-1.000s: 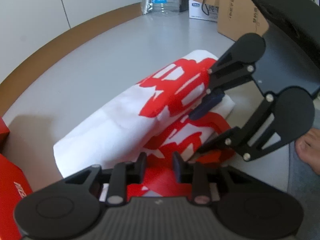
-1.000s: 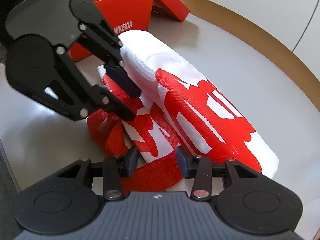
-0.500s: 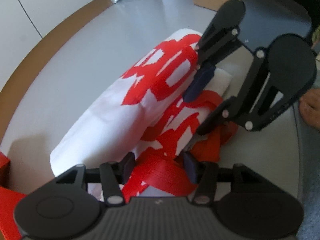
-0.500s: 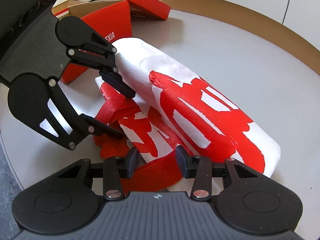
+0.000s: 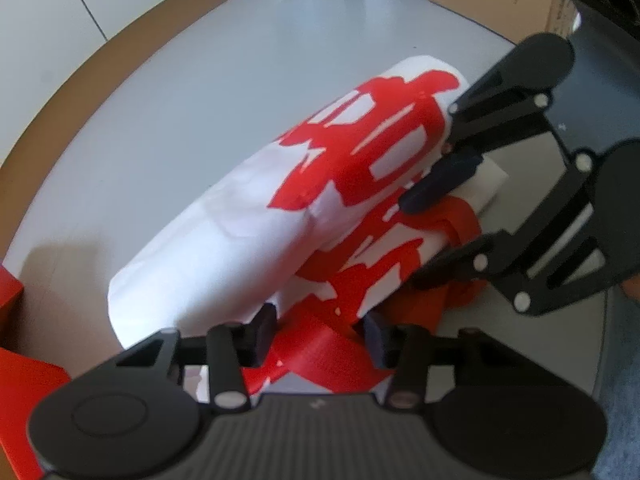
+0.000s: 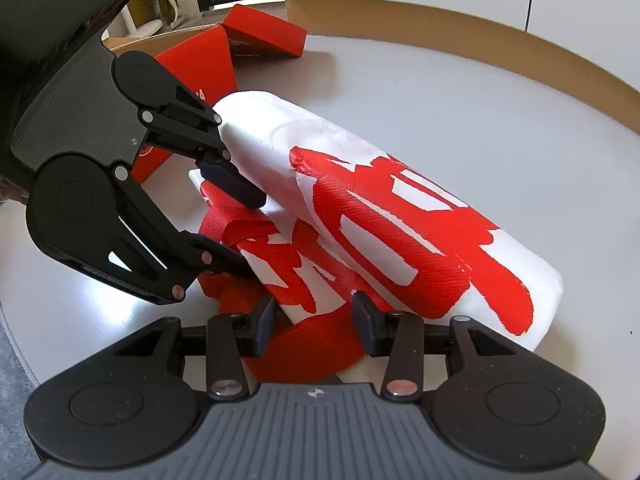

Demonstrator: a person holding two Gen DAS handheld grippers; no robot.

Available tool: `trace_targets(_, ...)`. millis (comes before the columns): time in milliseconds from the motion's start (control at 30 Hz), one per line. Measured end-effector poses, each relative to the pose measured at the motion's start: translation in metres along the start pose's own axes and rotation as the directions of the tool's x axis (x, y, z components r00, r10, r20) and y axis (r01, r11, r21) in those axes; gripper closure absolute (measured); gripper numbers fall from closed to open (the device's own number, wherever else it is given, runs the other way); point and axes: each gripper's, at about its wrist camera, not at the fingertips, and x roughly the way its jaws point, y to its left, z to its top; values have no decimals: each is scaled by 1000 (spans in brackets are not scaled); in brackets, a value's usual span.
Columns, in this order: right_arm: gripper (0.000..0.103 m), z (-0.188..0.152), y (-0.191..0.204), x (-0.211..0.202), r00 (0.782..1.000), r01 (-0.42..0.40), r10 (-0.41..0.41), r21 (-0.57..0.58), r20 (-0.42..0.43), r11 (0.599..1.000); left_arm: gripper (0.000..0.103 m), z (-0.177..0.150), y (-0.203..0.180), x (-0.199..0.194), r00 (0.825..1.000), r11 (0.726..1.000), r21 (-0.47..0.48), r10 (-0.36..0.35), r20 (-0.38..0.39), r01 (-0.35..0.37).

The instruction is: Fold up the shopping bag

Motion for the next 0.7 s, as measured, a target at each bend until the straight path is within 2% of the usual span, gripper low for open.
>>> trace_targets(200, 53, -8, 5, 2, 999, 43, -42, -54, 17, 998, 58, -10, 9, -14, 1000, 1000, 2, -17, -2, 17)
trace_targets(267, 53, -9, -3, 3, 1000, 17, -17, 14, 18, 1000, 57, -14, 15, -17, 999, 999, 25, -34, 3, 33)
trace_targets(367, 57, -8, -8, 0, 1000, 6, -7, 36, 18, 999, 58, -21, 23, -23, 998, 998, 34, -51, 27, 50)
trace_targets(467, 64, -6, -22, -4, 999, -34, 33, 161, 7, 986, 61, -29, 34, -29, 996, 998, -30, -61, 71, 63)
trace_targets(567, 67, -7, -27, -9, 998, -61, 60, 197, 8, 979, 61, -42, 47, -34, 989, 982, -154, -91, 118, 109)
trace_targets(700, 67, -11, -28, -21, 995, -102, 96, 209, 37, 973, 60, -57, 56, -43, 981, 964, -219, -115, 156, 148)
